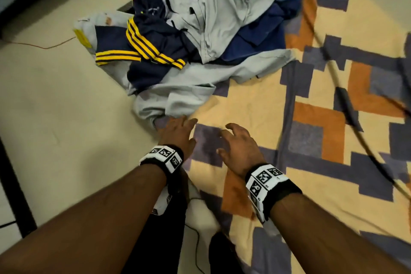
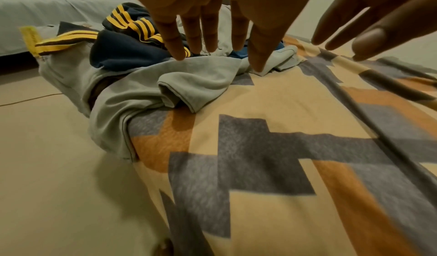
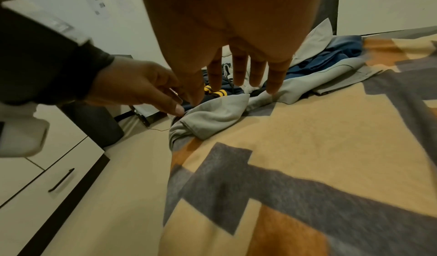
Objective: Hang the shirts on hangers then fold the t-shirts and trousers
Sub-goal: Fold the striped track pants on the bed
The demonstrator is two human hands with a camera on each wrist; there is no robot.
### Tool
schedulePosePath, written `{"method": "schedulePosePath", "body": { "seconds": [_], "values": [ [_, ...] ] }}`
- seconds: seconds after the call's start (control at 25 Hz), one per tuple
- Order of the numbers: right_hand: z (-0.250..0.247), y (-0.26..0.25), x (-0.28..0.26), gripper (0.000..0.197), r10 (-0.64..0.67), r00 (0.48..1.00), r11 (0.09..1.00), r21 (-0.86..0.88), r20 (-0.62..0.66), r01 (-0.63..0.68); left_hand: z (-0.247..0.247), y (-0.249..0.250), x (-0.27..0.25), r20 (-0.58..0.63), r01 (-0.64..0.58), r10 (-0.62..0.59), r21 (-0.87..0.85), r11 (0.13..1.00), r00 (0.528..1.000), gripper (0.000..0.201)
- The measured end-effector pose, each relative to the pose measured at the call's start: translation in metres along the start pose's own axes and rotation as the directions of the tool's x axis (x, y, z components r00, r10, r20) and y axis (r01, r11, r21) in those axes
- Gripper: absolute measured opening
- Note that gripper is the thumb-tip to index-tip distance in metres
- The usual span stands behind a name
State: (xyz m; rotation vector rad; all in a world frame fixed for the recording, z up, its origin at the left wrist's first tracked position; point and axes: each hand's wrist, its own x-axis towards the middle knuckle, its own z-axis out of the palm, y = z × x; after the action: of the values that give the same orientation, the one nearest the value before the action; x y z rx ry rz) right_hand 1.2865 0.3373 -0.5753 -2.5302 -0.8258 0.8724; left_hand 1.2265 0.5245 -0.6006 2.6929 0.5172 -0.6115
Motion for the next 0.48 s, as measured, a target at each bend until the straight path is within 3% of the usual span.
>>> {"method": "schedulePosePath", "body": {
  "seconds": [0.24, 0.4, 0.48],
  "values": [
    [-0.024, -0.031, 0.108, 0.051, 0.049, 0.999, 0.998, 0.043, 0.003, -0.049, -0.037, -0.046, 0.109, 0.002, -0.018, 0.018, -0.048, 0.999, 1.0, 0.066],
    [-0.035, -0.065, 0.189, 0.051, 0.075, 0.997, 0.995, 0.068, 0.018, -0.076, -0.102, -0.121, 0.176, -0.082, -0.027, 0.03, 0.036, 0.999, 0.996, 0.067],
    [-0.038, -0.087, 0.232, 0.056, 0.079, 0.996, 0.994, 0.076, 0.044, -0.082, -0.123, -0.157, 0.203, -0.024, -0.039, 0.041, 0.077, 0.996, 0.999, 0.072]
  ]
}}
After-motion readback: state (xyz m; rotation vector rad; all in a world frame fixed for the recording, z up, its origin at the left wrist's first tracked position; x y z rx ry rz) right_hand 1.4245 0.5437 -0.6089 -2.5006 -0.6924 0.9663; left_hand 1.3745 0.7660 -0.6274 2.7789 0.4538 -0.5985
